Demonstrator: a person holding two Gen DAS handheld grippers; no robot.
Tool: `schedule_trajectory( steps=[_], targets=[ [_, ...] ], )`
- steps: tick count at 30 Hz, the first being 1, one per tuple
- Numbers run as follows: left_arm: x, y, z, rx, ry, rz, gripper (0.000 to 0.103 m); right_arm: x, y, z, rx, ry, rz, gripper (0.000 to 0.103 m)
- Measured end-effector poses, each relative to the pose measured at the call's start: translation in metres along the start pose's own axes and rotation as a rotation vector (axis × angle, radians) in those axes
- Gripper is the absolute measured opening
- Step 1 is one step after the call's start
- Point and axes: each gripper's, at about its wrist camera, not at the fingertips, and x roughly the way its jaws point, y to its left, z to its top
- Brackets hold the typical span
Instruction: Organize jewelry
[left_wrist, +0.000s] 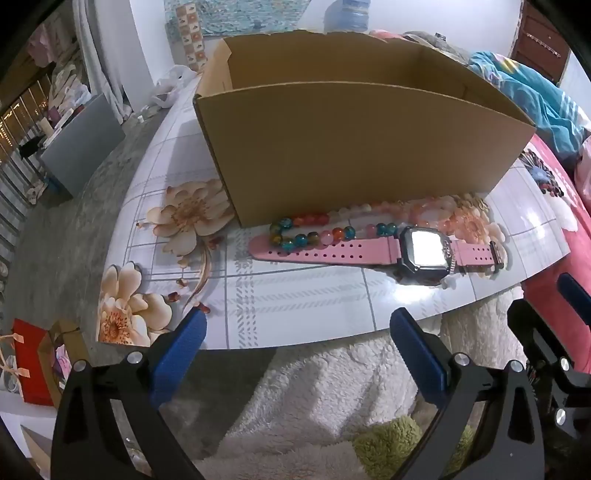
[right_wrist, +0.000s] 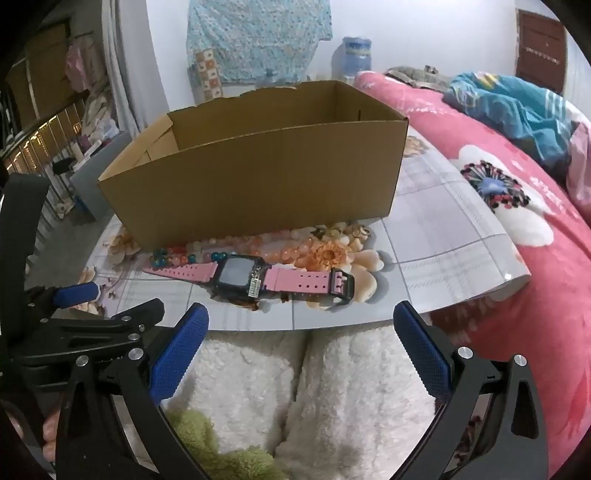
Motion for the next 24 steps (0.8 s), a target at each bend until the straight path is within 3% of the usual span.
schedule_trajectory(
  steps=[24],
  targets=[
    [-0.0021, 0.0076, 0.0007, -0.003, 0.004, -0.001, 0.097, 0.0000, -0.0001, 0.0032, 0.000, 0.005, 0.000, 0.096]
  ],
)
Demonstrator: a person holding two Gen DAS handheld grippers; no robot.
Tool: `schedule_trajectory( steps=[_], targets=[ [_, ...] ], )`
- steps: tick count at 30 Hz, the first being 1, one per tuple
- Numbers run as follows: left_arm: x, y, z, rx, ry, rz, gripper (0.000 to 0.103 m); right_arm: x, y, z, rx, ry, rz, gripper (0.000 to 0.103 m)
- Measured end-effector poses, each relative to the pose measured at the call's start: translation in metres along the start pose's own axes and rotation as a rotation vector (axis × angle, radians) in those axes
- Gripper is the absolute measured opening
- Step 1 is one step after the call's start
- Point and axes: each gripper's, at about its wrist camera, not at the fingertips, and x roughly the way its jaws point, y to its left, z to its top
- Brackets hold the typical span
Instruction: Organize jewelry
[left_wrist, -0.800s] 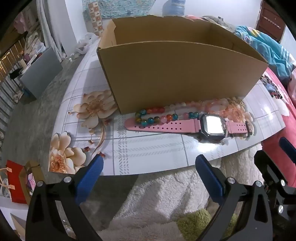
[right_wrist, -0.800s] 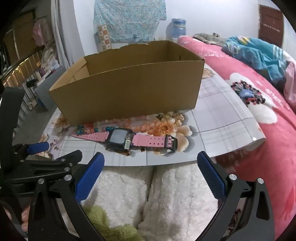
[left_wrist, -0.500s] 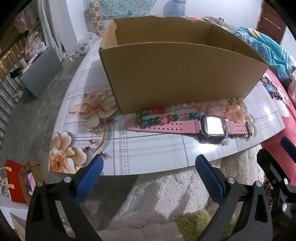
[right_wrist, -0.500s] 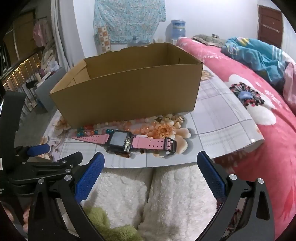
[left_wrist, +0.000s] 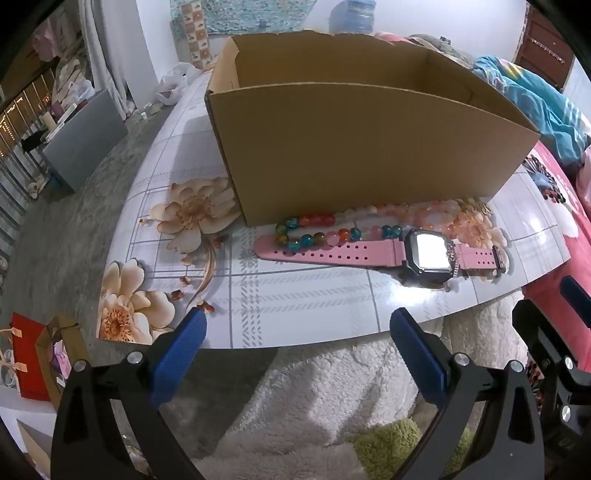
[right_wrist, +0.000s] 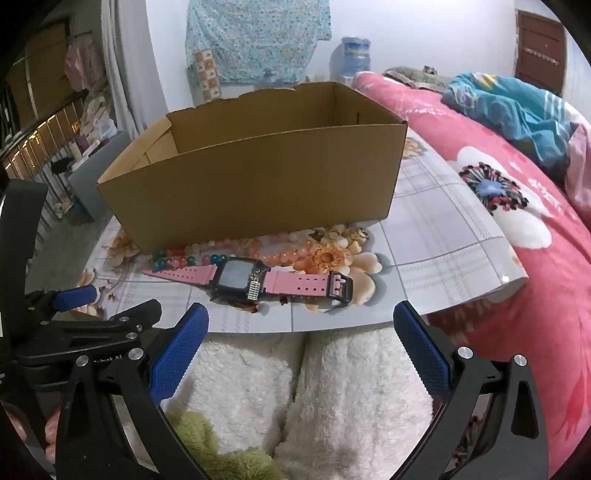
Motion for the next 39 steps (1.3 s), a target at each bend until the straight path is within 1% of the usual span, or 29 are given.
schedule_trajectory(
  steps=[39],
  targets=[
    [-0.0001, 0.0054, 0.0037, -0.005, -0.009, 0.006, 0.098, -0.0021, 0.0037, 0.0011, -0.007, -0.002, -0.003, 0.096]
  ],
)
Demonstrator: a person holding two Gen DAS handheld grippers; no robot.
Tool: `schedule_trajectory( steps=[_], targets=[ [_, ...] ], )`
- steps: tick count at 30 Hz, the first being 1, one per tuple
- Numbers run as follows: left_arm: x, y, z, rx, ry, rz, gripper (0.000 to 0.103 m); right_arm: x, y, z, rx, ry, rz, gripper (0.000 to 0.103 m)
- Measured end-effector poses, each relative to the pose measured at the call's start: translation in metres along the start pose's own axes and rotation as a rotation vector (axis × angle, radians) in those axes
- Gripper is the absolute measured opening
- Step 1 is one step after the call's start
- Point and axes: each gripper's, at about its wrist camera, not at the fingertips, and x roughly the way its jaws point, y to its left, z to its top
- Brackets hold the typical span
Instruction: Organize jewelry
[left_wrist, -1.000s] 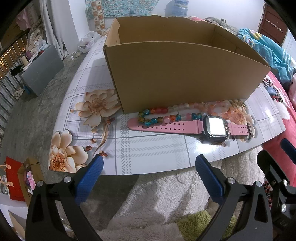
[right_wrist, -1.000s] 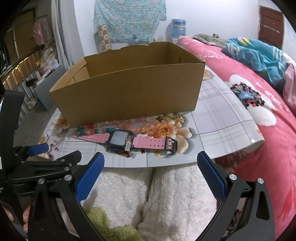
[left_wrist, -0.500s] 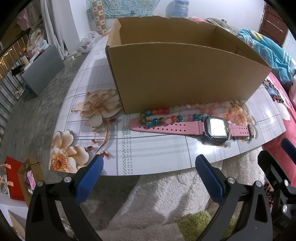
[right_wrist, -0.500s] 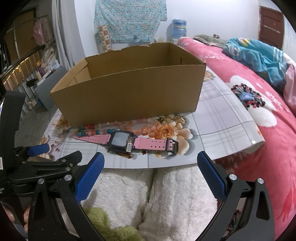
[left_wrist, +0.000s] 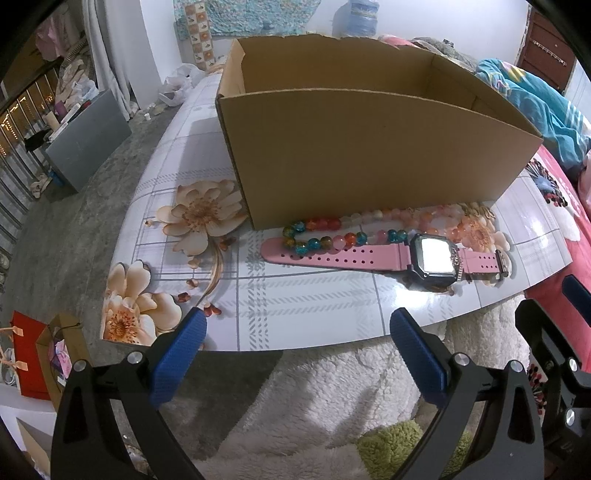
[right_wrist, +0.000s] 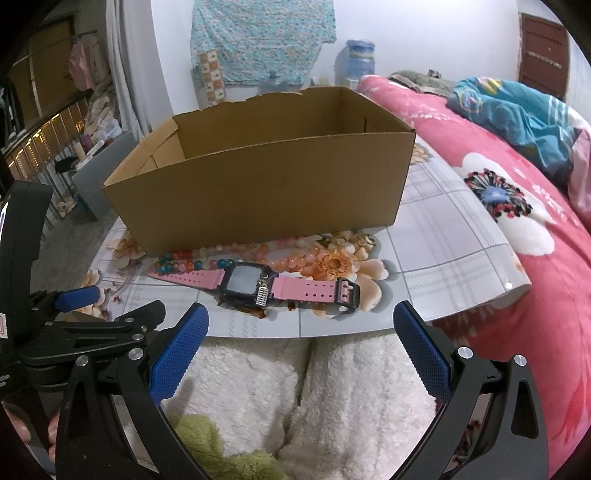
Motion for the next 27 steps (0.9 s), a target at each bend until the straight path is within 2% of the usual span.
schedule_trajectory(
  steps=[11, 14, 18, 20, 22, 24, 27],
  targets=[
    [0.004, -0.001, 0.001, 0.037, -0.031, 0.003, 0.097, -0.001, -0.001, -0.001, 0.013, -0.015, 0.038, 0.096],
    [0.006, 0.001, 0.003, 0.052, -0.052, -0.007, 0.098, 0.002, 0.001, -0.001, 0.000, -0.016, 0.060, 0.093],
    [0.014, 0.004, 0.007, 0.087, -0.072, -0.067, 0.097, 0.009, 0.003, 0.000, -0.010, -0.006, 0.088, 0.081],
    [0.017, 0.005, 0.009, 0.100, -0.089, -0.123, 0.098, 0.015, 0.005, 0.001, -0.019, 0.008, 0.100, 0.074],
    [0.019, 0.007, 0.012, 0.107, -0.117, -0.207, 0.098, 0.020, 0.007, 0.001, -0.035, 0.017, 0.107, 0.063],
    [0.021, 0.013, 0.016, 0.089, -0.129, -0.280, 0.097, 0.027, 0.010, 0.003, -0.060, 0.033, 0.112, 0.056],
    [0.029, 0.018, 0.018, 0.051, -0.108, -0.314, 0.098, 0.034, 0.015, 0.005, -0.104, 0.056, 0.117, 0.045]
  ],
)
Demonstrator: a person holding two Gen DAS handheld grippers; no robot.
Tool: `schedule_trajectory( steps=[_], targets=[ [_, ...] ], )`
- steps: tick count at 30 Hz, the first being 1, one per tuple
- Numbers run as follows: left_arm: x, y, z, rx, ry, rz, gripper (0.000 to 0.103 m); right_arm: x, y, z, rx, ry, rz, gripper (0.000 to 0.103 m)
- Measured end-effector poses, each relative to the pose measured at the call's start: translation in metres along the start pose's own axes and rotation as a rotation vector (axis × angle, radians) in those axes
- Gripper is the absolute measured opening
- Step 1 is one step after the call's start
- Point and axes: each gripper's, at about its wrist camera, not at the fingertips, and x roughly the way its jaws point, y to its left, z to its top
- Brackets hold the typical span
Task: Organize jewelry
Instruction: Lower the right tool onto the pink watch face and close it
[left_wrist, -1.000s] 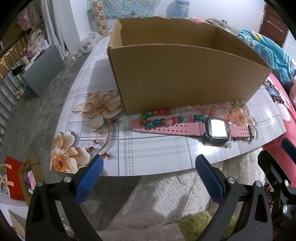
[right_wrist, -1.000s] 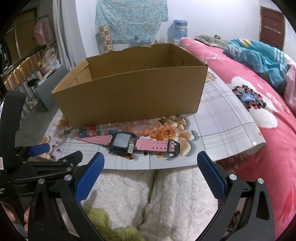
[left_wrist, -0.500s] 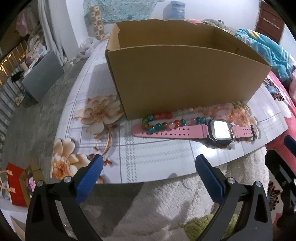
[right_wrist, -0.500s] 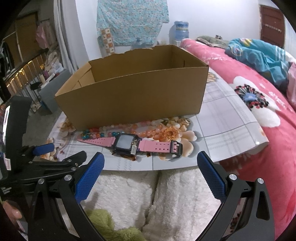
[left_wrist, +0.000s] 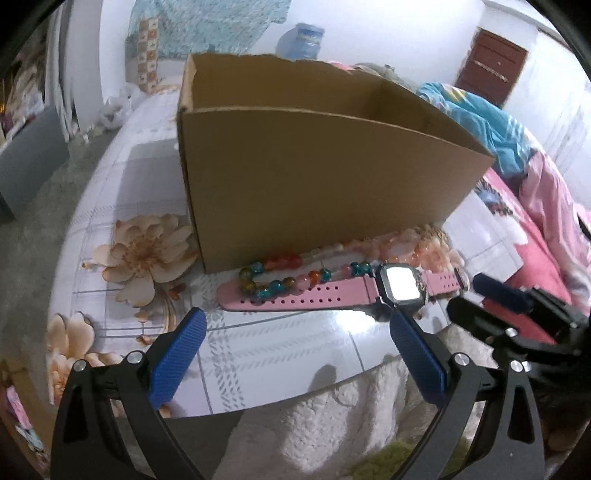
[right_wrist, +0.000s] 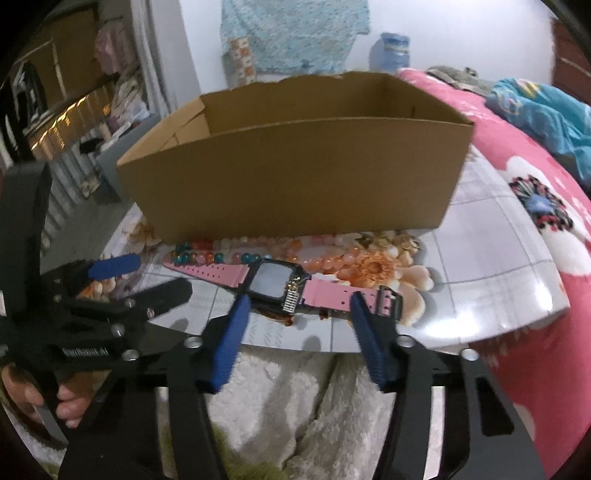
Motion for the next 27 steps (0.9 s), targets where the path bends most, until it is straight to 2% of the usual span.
schedule_trajectory(
  steps=[4, 8, 13, 19, 27],
  targets=[
    [0.009, 0.003, 0.002, 0.007, 0.005, -0.018, 0.097, 0.007, 0.001, 0.006, -0.032, 0.015, 0.014, 0.037],
    [0.012, 0.002, -0.004, 0.034, -0.008, -0.044, 0.097, 0.013, -0.004, 0.012, -0.011, 0.030, 0.028, 0.033],
    [0.012, -0.011, -0.008, 0.093, -0.027, -0.050, 0.097, 0.022, -0.011, 0.012, 0.035, 0.061, 0.059, 0.020],
    [0.014, -0.026, -0.007, 0.148, -0.046, -0.060, 0.097, 0.028, -0.013, 0.012, 0.058, 0.088, 0.076, 0.011],
    [0.022, -0.041, -0.008, 0.204, -0.030, -0.075, 0.083, 0.035, -0.009, 0.014, 0.044, 0.097, 0.090, 0.006]
  ],
)
